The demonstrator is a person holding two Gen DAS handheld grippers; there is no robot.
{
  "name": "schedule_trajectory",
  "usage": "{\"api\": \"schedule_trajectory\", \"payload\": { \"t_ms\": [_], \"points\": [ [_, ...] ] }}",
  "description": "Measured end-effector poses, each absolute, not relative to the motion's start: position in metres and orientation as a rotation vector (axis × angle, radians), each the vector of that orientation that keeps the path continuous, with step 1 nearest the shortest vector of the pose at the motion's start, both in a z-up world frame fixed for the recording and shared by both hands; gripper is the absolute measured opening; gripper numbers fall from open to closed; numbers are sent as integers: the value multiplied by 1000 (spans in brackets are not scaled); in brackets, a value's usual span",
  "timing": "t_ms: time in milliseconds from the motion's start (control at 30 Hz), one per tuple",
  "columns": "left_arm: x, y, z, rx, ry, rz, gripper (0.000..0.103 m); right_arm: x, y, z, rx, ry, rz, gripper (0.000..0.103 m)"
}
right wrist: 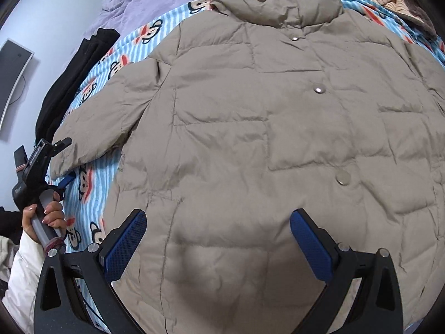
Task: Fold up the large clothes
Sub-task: 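Grasp the jacket sleeve with the left tool and lift it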
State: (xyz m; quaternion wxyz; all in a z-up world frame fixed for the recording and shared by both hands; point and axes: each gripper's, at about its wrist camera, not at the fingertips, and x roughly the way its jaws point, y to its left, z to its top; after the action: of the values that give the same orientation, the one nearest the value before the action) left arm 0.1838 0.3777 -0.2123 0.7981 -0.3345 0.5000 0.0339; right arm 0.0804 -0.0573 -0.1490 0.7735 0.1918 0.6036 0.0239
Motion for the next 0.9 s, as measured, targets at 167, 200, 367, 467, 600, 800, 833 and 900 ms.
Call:
{"api": "schedule_trajectory", "payload": {
  "t_ms": [167, 200, 367, 467, 600, 800, 833, 900],
  "points": [
    [212, 383, -208, -649, 1017, 120, 101, 111, -46, -149, 410, 1266, 68, 103],
    [214, 385, -206, -629, 1009, 136, 90, 117, -44, -148, 408, 1260, 70, 103],
    [222, 389, -201, -578, 1014, 95, 14, 143, -32, -141, 401, 1205, 93, 103],
    [215, 385, -179, -488, 964, 114, 14, 158, -24, -140, 419, 1167, 95, 90],
    [204, 367, -142, -360, 881, 102, 14, 180, -14, -154, 480, 1172, 147, 27],
    [187, 311, -83, -165, 756, 22, 14, 207, 13, -185, 570, 1194, 282, 20],
    [186, 297, -76, -133, 742, -2, 14, 211, 18, -194, 581, 1225, 303, 20],
    [186, 265, -64, -83, 725, -49, 14, 215, 25, -211, 567, 1283, 314, 19]
  ]
}}
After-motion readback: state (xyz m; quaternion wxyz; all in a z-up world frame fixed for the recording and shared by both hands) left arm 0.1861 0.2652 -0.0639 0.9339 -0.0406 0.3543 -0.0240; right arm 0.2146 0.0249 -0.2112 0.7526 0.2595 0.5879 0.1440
